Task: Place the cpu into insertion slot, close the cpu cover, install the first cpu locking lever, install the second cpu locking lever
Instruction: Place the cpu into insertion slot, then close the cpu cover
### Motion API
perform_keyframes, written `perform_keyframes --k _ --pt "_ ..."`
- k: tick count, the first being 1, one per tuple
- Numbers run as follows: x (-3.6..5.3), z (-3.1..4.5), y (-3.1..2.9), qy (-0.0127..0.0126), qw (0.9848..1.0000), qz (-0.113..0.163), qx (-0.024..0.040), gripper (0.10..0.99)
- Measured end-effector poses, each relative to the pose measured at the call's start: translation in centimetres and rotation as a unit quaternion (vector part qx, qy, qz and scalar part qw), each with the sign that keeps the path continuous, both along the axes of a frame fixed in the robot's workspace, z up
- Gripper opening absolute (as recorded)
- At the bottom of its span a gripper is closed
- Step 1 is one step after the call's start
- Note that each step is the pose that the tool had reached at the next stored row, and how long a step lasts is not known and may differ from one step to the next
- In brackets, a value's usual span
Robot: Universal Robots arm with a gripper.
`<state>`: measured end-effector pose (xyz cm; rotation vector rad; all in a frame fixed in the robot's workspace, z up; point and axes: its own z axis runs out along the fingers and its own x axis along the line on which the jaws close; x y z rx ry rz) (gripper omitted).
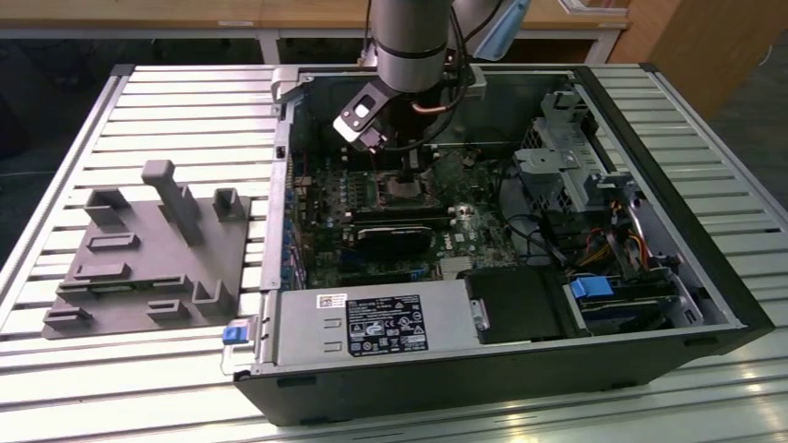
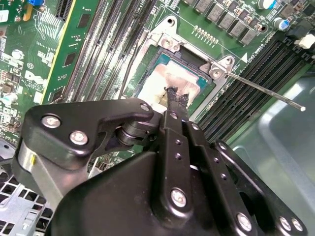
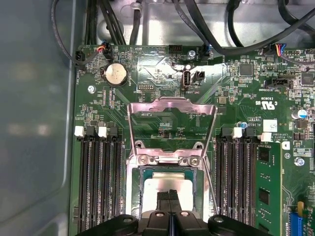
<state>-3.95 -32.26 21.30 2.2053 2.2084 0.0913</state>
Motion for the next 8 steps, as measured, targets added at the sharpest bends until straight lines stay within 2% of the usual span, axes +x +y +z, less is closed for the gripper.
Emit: perform_keyframes --k 8 --pt "0.0 0.26 -0.01 0.0001 1.0 0.0 -0.0002 0.106"
